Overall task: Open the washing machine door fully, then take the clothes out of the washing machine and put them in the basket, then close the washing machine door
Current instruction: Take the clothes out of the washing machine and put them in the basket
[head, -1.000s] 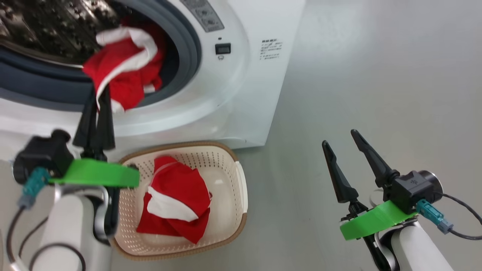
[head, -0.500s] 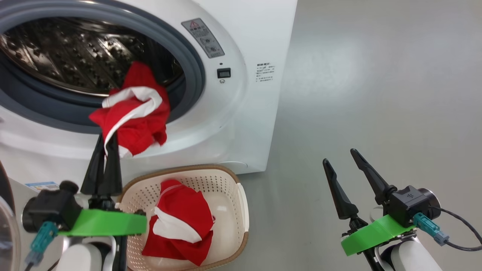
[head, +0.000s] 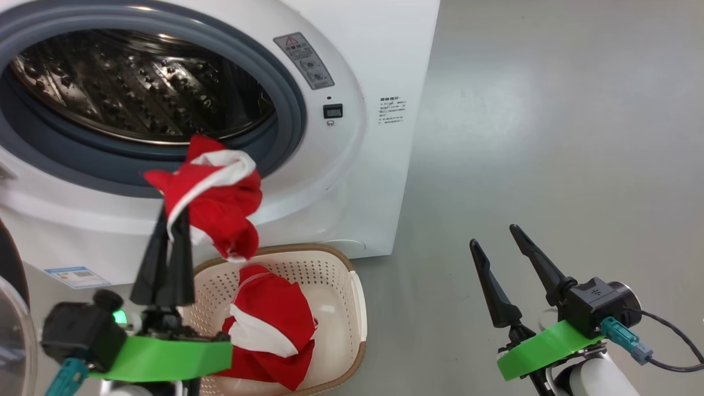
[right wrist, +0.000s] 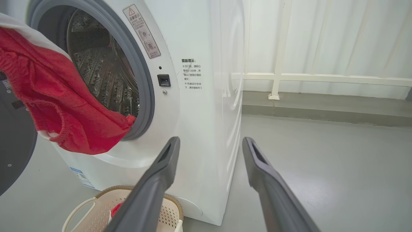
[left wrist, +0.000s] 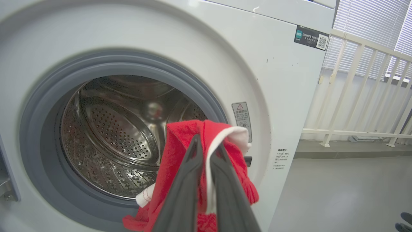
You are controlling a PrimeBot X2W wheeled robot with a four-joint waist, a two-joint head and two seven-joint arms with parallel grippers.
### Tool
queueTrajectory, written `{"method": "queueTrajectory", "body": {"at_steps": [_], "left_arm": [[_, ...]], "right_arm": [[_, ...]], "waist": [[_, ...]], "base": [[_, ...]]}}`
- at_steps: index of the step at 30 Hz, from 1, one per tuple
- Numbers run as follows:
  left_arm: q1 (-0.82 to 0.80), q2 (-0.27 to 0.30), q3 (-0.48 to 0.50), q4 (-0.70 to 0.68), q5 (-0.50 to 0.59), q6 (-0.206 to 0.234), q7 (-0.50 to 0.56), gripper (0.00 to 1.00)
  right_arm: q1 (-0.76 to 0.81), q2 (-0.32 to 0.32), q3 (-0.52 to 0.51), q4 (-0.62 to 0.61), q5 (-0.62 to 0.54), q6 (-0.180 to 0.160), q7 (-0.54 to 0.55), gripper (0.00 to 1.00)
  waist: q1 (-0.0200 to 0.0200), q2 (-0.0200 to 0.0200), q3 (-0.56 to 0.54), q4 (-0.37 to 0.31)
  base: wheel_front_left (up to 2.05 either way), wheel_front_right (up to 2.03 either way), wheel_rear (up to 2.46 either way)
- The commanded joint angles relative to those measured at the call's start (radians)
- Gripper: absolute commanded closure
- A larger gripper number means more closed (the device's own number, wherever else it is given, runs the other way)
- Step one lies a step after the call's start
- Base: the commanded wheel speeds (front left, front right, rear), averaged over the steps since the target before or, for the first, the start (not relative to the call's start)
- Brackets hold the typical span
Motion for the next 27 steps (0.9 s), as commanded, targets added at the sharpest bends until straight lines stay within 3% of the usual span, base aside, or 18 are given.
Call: {"method": "queueTrajectory", "body": {"at_steps": [1, 7, 27], "left_arm": [[0.000, 0.010, 0.025, -0.027, -0.005, 0.008, 0.003, 1.00], [0.016, 0.004, -0.004, 0.074, -0.069, 0.019, 0.058, 1.00], [-0.254, -0.001, -0.061, 0.763, -0.213, -0.040, 0.018, 1.00]], "right_arm": [[-0.010, 0.001, 0.028, -0.020, -0.006, 0.001, -0.006, 0.00], [-0.018, 0.001, 0.037, -0.017, -0.010, 0.001, -0.006, 0.00], [-0.080, 0.001, 0.044, -0.036, -0.010, 0.001, -0.006, 0.00]], "waist": [[0.0000, 0.0000, 0.002, -0.002], [0.0000, 0.0000, 0.015, -0.007], [0.0000, 0.0000, 0.195, -0.013]], "base": [[0.00, 0.00, 0.00], [0.00, 0.00, 0.00], [0.00, 0.00, 0.00]]}}
